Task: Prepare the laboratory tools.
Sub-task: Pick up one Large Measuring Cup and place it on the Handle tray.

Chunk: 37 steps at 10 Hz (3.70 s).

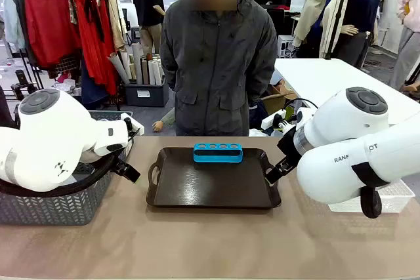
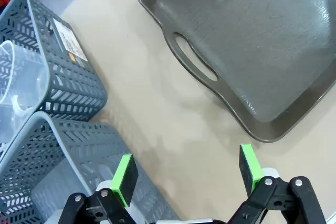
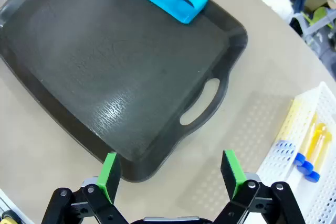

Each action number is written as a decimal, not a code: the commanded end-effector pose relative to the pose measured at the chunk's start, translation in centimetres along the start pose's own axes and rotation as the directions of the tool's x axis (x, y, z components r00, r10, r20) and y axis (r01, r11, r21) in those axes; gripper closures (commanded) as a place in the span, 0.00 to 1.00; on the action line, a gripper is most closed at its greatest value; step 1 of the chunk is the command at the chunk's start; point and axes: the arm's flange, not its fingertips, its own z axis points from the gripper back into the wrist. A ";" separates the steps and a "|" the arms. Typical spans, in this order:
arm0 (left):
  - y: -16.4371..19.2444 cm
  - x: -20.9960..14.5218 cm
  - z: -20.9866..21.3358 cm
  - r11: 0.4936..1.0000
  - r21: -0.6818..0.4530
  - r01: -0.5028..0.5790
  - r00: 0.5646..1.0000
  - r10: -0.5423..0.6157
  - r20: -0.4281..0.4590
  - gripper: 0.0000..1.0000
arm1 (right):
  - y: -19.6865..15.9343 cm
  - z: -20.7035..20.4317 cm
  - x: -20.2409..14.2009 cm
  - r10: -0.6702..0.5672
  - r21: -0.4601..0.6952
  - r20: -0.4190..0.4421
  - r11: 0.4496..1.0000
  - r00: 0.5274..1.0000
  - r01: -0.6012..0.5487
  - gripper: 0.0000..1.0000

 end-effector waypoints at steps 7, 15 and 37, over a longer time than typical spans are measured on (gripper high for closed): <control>0.0 0.0 0.0 1.000 0.000 0.000 1.000 0.000 0.000 0.00 | 0.0 0.0 0.0 0.000 0.000 0.000 1.000 1.000 0.000 0.00; 0.0 0.0 0.0 1.000 0.000 0.000 1.000 0.000 0.000 0.00 | 0.0 0.0 0.0 0.000 0.000 0.000 1.000 1.000 0.000 0.00; 3.2 10.6 16.8 0.911 -0.297 0.287 0.930 -0.191 0.315 0.00 | -9.6 21.5 3.5 0.068 0.315 0.234 0.938 0.970 -0.142 0.00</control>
